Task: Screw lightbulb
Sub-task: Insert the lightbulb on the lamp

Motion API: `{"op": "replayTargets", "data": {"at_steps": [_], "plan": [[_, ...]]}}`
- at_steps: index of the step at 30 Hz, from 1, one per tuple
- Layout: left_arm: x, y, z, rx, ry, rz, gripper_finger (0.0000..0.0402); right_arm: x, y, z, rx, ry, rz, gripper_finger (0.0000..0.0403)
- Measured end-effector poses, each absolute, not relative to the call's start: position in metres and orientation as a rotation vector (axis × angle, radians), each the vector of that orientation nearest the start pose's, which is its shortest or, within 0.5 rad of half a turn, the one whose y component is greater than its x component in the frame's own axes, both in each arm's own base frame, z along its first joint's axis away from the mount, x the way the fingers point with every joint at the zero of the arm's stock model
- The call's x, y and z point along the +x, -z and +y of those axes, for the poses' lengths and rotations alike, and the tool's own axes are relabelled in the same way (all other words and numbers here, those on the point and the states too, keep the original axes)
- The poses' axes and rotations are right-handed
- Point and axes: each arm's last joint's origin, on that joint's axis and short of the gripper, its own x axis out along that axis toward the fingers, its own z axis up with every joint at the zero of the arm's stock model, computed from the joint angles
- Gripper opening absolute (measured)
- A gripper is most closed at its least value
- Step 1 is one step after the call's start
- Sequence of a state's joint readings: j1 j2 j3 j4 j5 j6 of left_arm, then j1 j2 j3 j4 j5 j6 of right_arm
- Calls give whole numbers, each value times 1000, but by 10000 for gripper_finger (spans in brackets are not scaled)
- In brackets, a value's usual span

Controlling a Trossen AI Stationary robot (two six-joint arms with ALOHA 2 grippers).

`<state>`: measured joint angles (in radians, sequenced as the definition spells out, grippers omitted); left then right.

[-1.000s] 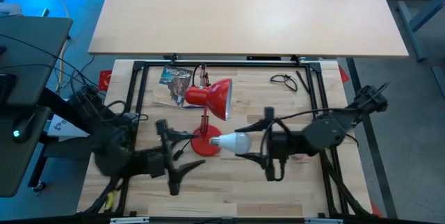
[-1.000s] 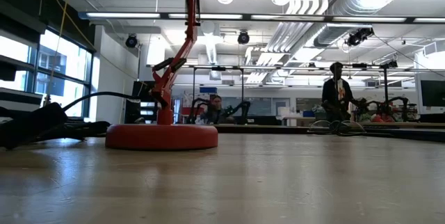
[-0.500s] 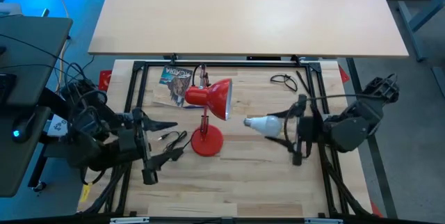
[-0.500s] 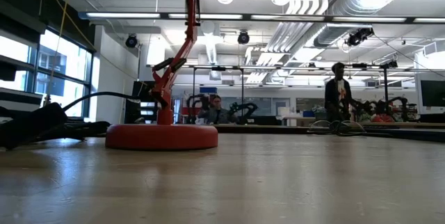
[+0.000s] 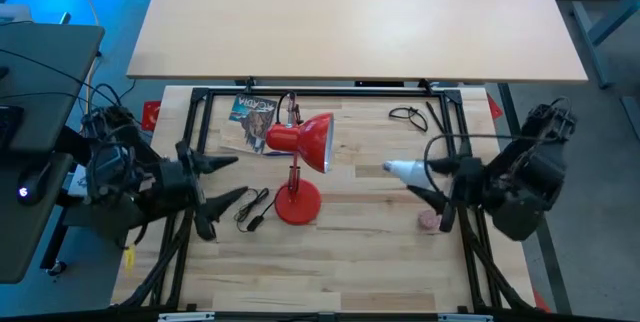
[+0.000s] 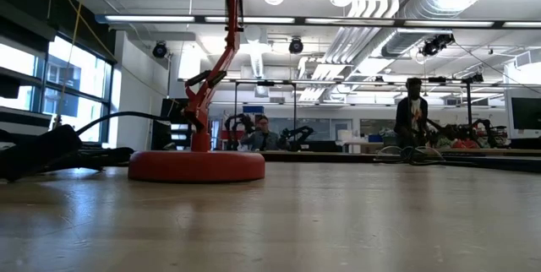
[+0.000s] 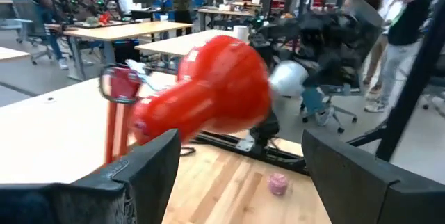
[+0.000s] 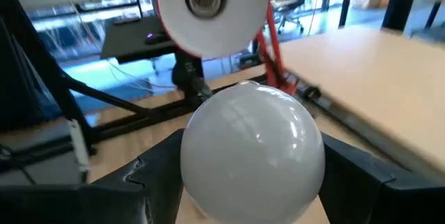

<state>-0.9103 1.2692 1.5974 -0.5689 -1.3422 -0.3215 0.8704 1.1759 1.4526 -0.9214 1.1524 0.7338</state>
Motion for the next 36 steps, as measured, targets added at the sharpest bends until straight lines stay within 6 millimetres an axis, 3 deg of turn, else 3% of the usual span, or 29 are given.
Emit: {"op": "replayTargets", "data": {"at_steps": [5, 12, 16, 20, 27, 30, 36], "plan": [[151, -484, -122, -125, -431, 53, 289, 154, -393, 136, 332, 368, 138, 254], [115, -502, -60, -212, -331, 38, 289, 145, -400, 101, 406, 440, 36, 254], [92, -497, -40, -212, -337, 42, 273, 142, -406, 85, 417, 456, 24, 254], [82, -471, -33, -242, -340, 45, 216, 147, -406, 78, 439, 467, 27, 256], [85, -408, -36, -324, -269, 38, 18, 164, -410, 76, 471, 439, -5, 251], [81, -397, -33, -384, -258, -29, 16, 173, -412, 71, 488, 424, -23, 251], [76, -389, -31, -309, -205, 7, 3, 182, -421, 64, 655, 309, -86, 251]]}}
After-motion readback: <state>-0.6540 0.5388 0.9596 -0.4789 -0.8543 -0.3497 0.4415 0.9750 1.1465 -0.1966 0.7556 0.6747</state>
